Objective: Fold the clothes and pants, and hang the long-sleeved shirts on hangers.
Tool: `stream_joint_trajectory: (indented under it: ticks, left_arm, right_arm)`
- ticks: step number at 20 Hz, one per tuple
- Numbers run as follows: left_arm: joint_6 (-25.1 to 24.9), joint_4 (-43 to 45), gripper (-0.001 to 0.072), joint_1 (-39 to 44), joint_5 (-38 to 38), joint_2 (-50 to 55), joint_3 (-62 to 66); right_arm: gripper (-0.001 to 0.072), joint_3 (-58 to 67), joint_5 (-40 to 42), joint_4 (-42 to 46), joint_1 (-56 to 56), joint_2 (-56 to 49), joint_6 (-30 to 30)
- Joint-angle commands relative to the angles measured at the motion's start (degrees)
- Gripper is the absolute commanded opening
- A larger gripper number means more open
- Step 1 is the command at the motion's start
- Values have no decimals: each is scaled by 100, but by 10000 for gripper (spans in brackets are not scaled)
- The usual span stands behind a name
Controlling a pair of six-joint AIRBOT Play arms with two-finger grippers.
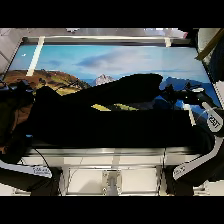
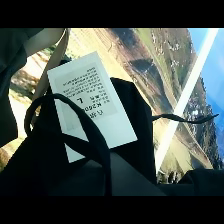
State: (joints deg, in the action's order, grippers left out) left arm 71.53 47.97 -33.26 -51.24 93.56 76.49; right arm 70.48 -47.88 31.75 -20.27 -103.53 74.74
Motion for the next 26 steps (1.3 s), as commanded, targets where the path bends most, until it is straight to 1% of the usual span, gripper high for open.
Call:
stream_joint_trajectory:
  ticks: [1, 2, 3, 5, 7, 10, 12, 14, 15, 17, 18, 21, 22, 23, 24, 25, 26]
  left_arm:
    - [0, 2, 15, 2, 0, -2, 7]
    - [0, 2, 16, 2, 2, -2, 7]
    - [0, 2, 15, 0, 2, -2, 7]
    - [0, 0, 15, 0, 0, -7, 7]
    - [0, 0, 15, -39, -44, -42, 7]
    - [0, 0, 15, -114, -79, -181, 7]
    - [0, 0, 15, -131, -55, -282, 7]
    - [2, 24, 15, -131, -70, -330, 7]
    - [2, 39, 15, -131, -120, -332, 4]
    - [7, 358, 15, -125, -302, -332, 2]
    - [83, 645, 15, -125, -455, -330, 0]
    - [723, 1902, 15, -125, -909, -321, 0]
    - [824, 2114, 15, -125, -1016, -315, 0]
    - [822, 2081, 15, -125, -1054, -315, 0]
    - [817, 1954, 15, -122, -1049, -321, 0]
    - [817, 1775, 15, -92, -1027, -321, 0]
    - [789, 1580, 15, -57, -997, -321, 0]
  right_arm:
    - [131, 33, 289, -66, 31, -28, -7]
    - [36, 33, 382, -66, 31, -28, -7]
    - [7, 33, 428, -94, 31, -28, -9]
    - [7, 46, 404, -212, 22, 35, -116]
    - [6, 243, 157, 17, -72, 254, -264]
    - [6, 890, -632, 719, -326, 837, -306]
    - [6, 1344, -1272, 1397, -435, 1338, -354]
    - [7, 1438, -1749, 2109, -437, 1836, -343]
    - [6, 1427, -2140, 2490, -433, 1978, -328]
    - [7, 1180, -2896, 2883, -433, 2017, -234]
    - [7, 887, -3010, 2920, -433, 2017, -214]
    - [8, -358, -2940, 2911, -435, 2013, -175]
    - [24, -708, -2887, 2911, -435, 2013, -144]
    - [184, -951, -2802, 2916, -439, 2013, -39]
    - [378, -1021, -2736, 2916, -439, 2015, -17]
    - [396, -975, -2647, 2852, -439, 2026, -13]
    - [396, -852, -2564, 2776, -439, 2050, 2]
